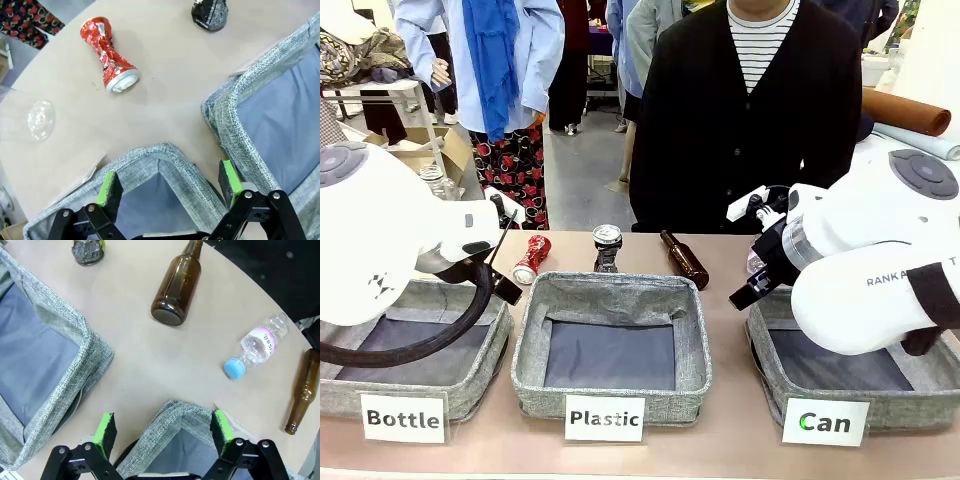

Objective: Sort the can waste into the basket.
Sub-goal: Pick up the can waste from the table and place it in the right Fabric basket.

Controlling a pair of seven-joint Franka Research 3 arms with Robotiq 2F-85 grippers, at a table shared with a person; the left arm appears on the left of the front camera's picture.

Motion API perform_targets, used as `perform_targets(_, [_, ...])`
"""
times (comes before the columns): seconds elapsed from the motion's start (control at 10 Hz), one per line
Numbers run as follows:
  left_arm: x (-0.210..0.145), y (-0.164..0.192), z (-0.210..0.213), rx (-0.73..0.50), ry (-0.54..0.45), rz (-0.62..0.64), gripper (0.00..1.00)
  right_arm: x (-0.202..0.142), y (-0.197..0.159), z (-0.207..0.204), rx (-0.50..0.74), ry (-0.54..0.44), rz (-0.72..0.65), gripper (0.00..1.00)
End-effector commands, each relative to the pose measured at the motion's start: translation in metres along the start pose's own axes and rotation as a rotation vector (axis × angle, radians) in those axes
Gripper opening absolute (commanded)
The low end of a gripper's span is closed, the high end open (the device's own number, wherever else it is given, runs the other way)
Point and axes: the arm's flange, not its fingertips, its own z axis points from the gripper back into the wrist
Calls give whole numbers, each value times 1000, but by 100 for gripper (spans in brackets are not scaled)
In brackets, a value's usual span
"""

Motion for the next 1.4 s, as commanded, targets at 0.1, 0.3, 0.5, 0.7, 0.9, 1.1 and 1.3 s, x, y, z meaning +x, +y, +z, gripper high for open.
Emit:
perform_targets(0.1, [0,0,0,0,0,0,100,0,0,0,0,0,0,100])
perform_targets(0.3, [0,0,0,0,0,0,100,0,0,0,0,0,0,100])
perform_targets(0.5, [0,0,0,0,0,0,100,0,0,0,0,0,0,100])
perform_targets(0.7, [0,0,0,0,0,0,100,0,0,0,0,0,0,100])
perform_targets(0.9, [0,0,0,0,0,0,100,0,0,0,0,0,0,100])
perform_targets(1.1, [0,0,0,0,0,0,100,0,0,0,0,0,0,100])
perform_targets(1.3, [0,0,0,0,0,0,100,0,0,0,0,0,1,100])
